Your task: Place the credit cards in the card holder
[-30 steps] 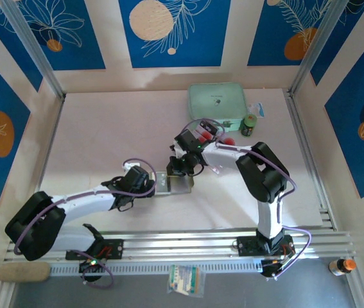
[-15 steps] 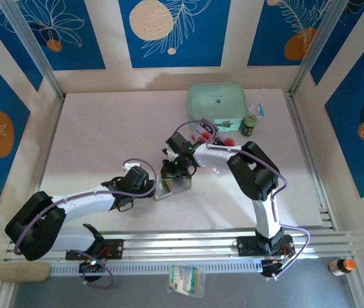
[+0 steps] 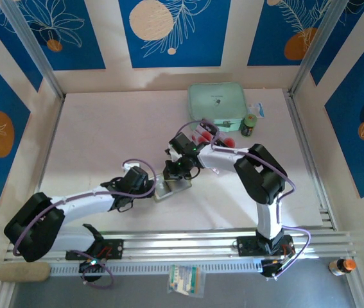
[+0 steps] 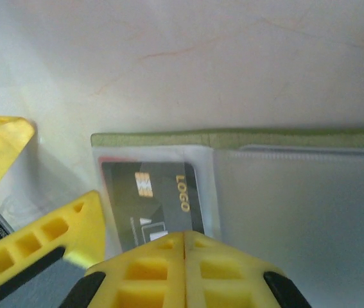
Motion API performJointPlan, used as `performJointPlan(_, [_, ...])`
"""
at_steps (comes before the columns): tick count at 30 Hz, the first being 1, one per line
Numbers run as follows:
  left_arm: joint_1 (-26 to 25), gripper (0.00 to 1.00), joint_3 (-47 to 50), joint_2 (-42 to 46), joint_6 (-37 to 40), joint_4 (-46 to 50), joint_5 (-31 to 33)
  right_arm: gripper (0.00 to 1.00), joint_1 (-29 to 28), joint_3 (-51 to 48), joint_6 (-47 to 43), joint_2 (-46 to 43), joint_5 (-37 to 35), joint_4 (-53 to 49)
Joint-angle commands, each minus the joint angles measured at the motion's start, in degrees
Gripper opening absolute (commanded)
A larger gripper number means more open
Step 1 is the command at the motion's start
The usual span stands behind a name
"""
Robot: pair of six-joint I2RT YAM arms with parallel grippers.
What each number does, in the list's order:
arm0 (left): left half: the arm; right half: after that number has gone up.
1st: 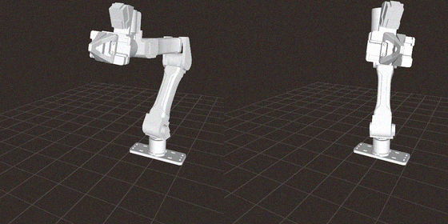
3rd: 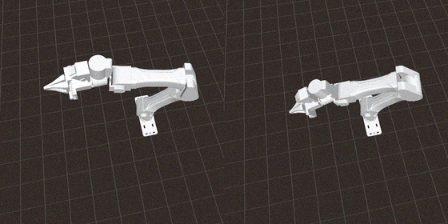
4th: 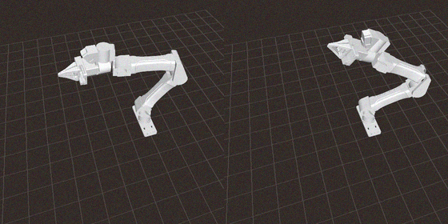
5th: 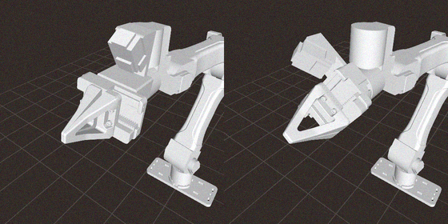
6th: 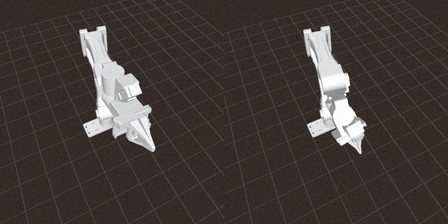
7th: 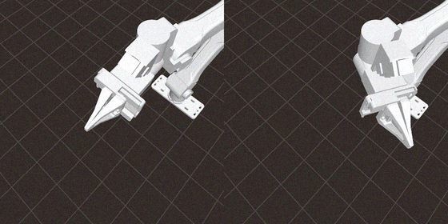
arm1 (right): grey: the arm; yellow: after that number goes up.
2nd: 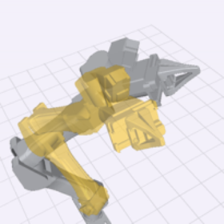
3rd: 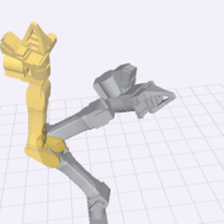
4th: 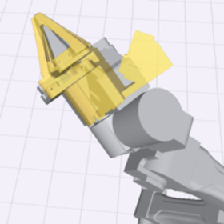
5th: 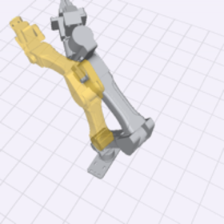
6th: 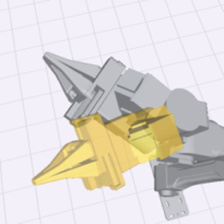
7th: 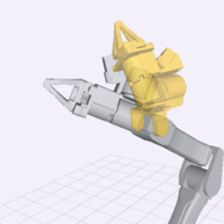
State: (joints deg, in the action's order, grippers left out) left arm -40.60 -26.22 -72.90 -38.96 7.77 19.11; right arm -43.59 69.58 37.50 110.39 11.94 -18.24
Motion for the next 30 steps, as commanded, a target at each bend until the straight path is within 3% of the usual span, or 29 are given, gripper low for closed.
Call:
performJointPlan(1, [0.7, 0.97, 0.9, 0.5, -0.2, -0.2, 0.5, 0.06, 0.2, -2.1, -0.1, -2.5, 0.1, -1.0])
performJointPlan(16, [1.9, 0.97, 0.2, -0.4, 1.5, -1.1, 0.2, 0.06, -3.0, -6.7, 2.7, -2.1, 1.3, 1.7])
performJointPlan(30, [8.1, 0.97, -5.6, 1.0, 6.7, 2.0, -3.5, 0.06, -4.2, -4.0, 8.9, 0.6, 2.1, 3.1])
